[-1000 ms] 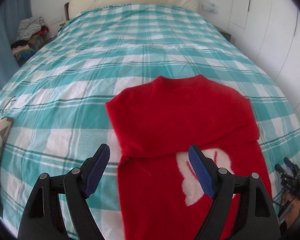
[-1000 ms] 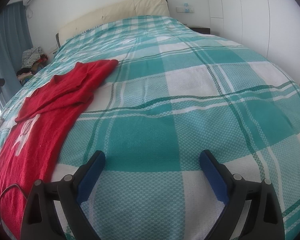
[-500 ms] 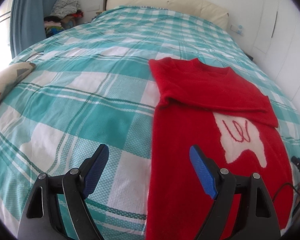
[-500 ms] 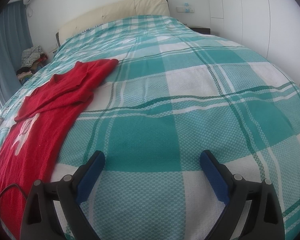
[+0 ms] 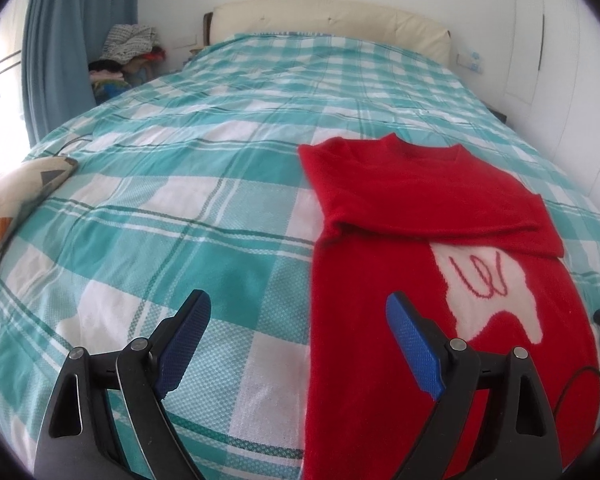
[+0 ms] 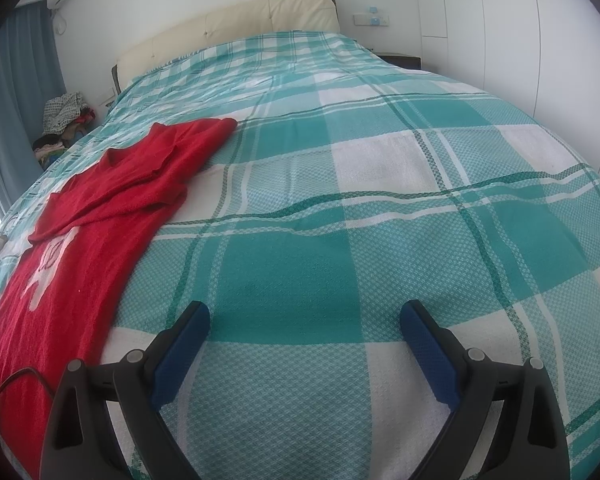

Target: Fold small clothes

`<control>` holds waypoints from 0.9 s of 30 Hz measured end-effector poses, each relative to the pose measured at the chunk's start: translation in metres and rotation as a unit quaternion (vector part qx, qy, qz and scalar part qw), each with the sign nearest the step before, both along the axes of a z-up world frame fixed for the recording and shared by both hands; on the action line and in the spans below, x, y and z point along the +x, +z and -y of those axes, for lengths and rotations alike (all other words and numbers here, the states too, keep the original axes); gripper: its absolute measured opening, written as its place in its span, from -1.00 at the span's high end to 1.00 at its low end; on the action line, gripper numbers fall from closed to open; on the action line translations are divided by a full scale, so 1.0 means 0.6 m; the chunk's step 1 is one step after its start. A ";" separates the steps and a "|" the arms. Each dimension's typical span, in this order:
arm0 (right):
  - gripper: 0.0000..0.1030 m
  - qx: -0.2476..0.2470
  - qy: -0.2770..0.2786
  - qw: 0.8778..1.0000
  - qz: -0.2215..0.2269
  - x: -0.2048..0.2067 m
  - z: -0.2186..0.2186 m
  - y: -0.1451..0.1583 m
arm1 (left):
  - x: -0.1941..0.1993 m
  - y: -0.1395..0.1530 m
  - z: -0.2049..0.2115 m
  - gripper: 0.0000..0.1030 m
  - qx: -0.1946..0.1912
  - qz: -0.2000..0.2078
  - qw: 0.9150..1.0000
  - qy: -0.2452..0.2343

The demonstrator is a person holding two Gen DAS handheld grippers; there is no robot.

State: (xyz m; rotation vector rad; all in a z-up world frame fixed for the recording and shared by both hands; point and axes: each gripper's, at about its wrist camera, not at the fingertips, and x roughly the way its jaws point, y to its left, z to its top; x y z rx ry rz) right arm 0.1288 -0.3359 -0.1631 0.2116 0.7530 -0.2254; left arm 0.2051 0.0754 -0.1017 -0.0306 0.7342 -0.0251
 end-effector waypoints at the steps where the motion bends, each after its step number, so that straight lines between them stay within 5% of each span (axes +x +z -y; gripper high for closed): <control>1: -0.86 -0.003 0.000 1.000 -0.003 0.001 -0.001 0.000 | 0.000 0.000 -0.003 -0.76 -0.003 0.000 1.000 0.004; 13: -0.85 -0.039 -0.068 0.997 0.004 -0.025 -0.005 0.046 | 0.003 -0.010 -0.022 -0.76 -0.001 0.001 0.999 0.037; 21: -0.85 -0.137 -0.055 0.989 0.018 -0.038 -0.047 0.076 | 0.003 -0.013 -0.033 -0.76 -0.009 -0.002 0.999 0.046; 27: -0.85 -0.166 -0.044 0.985 0.013 -0.032 -0.063 0.071 | 0.006 -0.017 -0.037 -0.76 -0.014 -0.007 0.999 0.051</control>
